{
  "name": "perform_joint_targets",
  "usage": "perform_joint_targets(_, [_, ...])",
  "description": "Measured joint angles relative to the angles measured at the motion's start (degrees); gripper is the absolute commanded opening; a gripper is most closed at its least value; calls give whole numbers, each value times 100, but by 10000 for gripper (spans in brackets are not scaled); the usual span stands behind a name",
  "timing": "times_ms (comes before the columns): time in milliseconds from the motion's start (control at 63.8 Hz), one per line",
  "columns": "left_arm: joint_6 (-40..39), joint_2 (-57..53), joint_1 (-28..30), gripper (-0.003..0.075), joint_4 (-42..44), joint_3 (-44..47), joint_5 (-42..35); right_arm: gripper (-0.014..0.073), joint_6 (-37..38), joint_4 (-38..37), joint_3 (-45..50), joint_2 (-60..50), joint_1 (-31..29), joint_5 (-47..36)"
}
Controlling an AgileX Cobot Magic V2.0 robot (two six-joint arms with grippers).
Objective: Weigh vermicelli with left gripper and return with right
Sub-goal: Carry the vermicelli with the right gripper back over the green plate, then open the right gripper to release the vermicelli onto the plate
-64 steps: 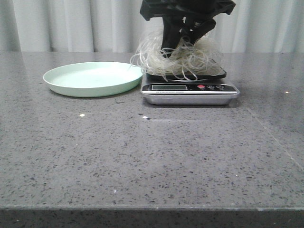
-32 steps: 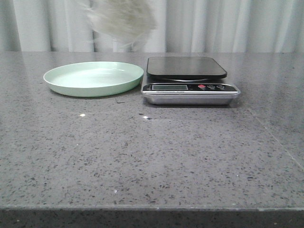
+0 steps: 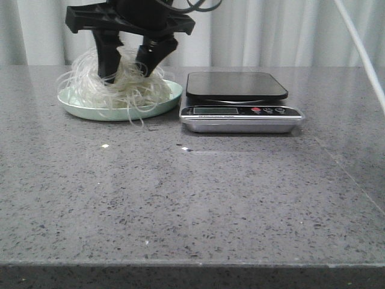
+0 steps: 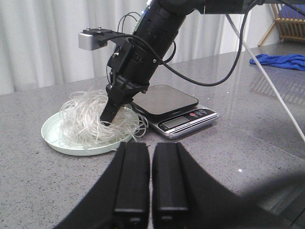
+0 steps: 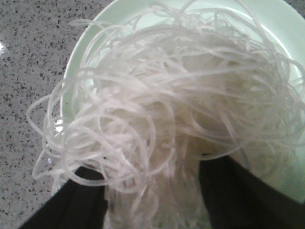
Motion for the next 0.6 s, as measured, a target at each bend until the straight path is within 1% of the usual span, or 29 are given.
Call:
perform_joint_targets(173, [0, 0, 0, 145, 0, 0, 0, 598, 0, -21, -31, -261, -67, 84])
perform_joint_targets(314, [0, 0, 0, 145, 0, 0, 0, 598, 0, 4, 69, -877, -284, 35])
perform_joint_targets(471, [0, 0, 0, 145, 0, 0, 0, 598, 0, 26, 773, -1868, -627, -303])
perform_joint_targets(596, [0, 0, 0, 145, 0, 0, 0, 598, 0, 26, 1921, -2857, -997, -705])
